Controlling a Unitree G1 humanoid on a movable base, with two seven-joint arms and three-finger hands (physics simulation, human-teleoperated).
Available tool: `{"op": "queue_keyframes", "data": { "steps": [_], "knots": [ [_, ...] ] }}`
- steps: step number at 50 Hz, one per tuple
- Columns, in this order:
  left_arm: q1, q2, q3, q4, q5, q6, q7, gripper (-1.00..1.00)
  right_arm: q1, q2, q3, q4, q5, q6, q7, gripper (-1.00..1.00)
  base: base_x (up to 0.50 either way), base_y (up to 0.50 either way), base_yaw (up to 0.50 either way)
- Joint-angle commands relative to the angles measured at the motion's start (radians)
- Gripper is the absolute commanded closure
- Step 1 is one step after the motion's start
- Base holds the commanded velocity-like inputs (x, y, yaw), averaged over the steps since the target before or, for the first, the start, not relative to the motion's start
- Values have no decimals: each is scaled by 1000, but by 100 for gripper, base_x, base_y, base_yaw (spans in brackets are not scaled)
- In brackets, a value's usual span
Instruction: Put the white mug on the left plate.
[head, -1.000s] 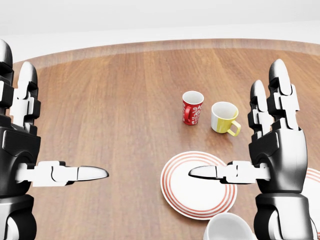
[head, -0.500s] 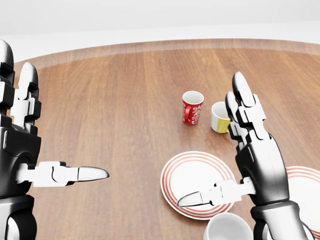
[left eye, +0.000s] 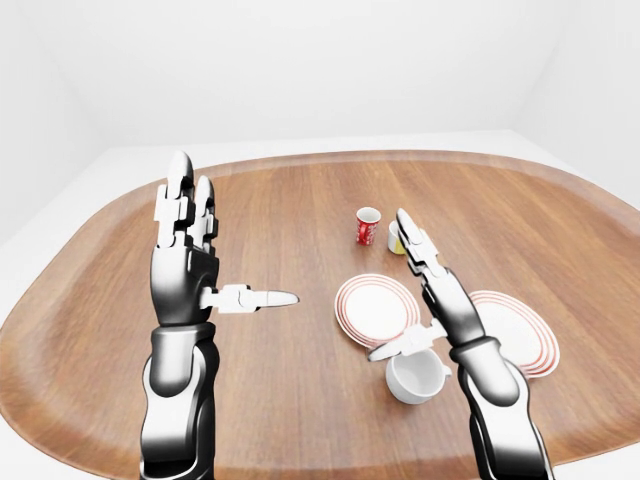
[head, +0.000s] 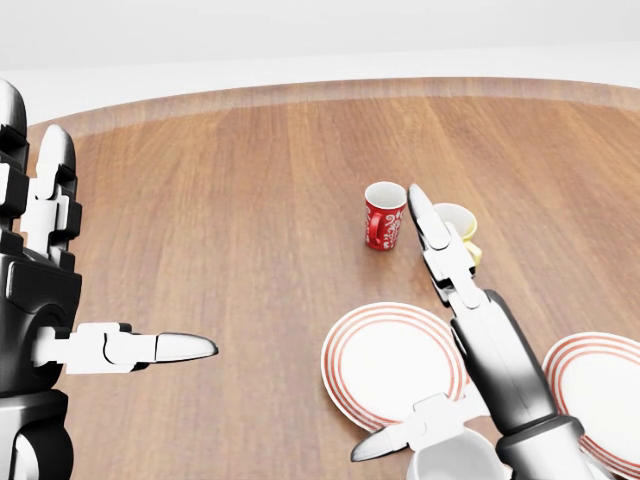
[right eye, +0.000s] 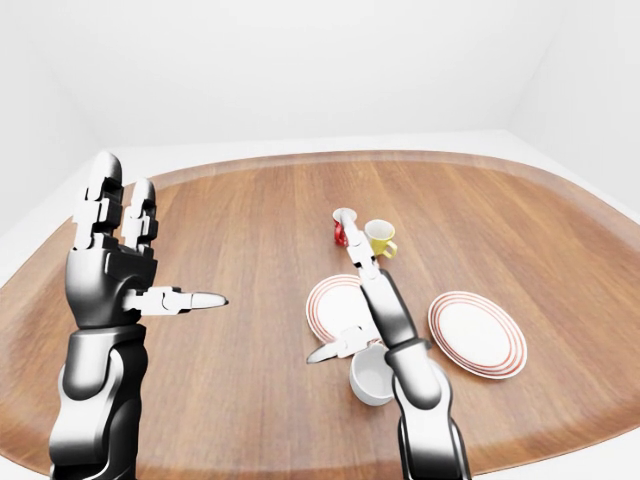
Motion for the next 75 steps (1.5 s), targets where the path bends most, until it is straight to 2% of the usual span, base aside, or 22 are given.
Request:
{"op": "queue_keyframes", "data": {
  "steps": [1,8,19,33,52,66,74,75],
  "knots": [
    [0,1,1,2,2,0,0,-100,46,14,8,-40,-61,0,55,-100,0,0,0],
    [0,0,-1,2,2,0,0,-100,101,-2,23,-8,-104,0,50,-100,0,0,0],
    [0,0,1,6,2,0,-1,-100,87,-13,41,-25,-245,0,115,-100,0,0,0],
    [-1,1,2,3,1,0,0,-100,107,-7,53,-51,-330,0,171,-100,0,0,0],
    [3,0,-1,-2,3,0,0,-100,169,0,26,-71,-374,0,203,-100,0,0,0],
    [2,0,1,2,2,0,0,-100,165,-2,15,-65,-490,0,224,-100,0,0,0],
    [-1,1,3,1,-1,0,0,-100,168,2,3,-46,-532,0,221,-100,0,0,0],
    [0,1,4,4,-2,0,-1,-100,164,-4,-3,-24,-543,0,195,-100,0,0,0]
  ]
}}
